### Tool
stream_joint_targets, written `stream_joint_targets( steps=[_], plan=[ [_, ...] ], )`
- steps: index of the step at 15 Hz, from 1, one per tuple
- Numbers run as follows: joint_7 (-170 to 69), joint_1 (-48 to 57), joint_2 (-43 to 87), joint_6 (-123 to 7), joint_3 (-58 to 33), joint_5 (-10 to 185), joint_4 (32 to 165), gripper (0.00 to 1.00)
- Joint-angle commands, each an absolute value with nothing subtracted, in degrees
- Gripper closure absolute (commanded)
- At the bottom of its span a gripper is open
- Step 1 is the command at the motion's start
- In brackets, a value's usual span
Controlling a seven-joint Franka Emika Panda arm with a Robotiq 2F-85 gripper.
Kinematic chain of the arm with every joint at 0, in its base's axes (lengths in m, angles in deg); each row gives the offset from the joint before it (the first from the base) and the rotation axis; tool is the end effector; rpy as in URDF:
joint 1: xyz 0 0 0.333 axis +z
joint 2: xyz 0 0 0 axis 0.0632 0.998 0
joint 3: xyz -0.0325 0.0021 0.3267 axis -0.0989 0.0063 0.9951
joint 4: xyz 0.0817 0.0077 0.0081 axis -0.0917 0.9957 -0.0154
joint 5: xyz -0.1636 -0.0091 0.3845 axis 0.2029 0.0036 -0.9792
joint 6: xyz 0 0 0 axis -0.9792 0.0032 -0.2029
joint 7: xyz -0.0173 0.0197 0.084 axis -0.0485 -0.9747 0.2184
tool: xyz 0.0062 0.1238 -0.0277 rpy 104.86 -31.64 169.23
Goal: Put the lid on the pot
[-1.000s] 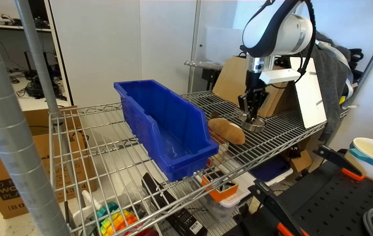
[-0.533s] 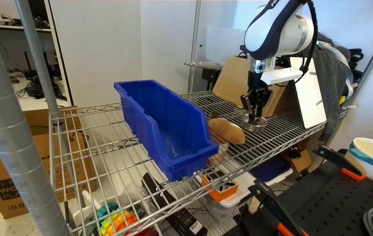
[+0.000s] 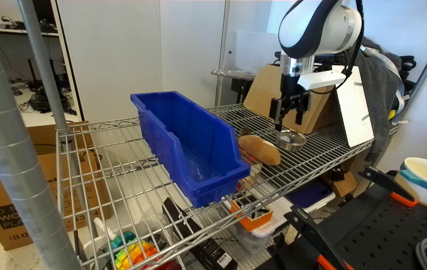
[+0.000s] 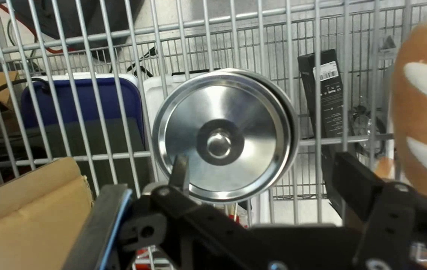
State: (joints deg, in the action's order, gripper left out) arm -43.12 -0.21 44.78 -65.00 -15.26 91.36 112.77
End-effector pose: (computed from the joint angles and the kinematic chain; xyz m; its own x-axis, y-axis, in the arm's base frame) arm 0.6393 -0.1151 0.1132 0.9965 -0.0223 -0.0808 -0.0113 -0.9910 0.1334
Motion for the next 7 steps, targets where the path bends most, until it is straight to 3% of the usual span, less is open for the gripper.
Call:
stream_joint_targets(
  steps=[1,3,4,7],
  plan=[
    [-37.7,-3.4,32.3,-66.5,-11.8,88.6,123.8,0.00],
    [-37.2,-5.6,26.2,-61.4,-10.2,82.8,127.4,0.00],
    [-39.5,-2.7,33.9,-63.8,-12.5,86.7,121.0,0.00],
    [-38.1,-4.3,27.3,-61.5,-11.7,83.8,125.7,0.00]
  ],
)
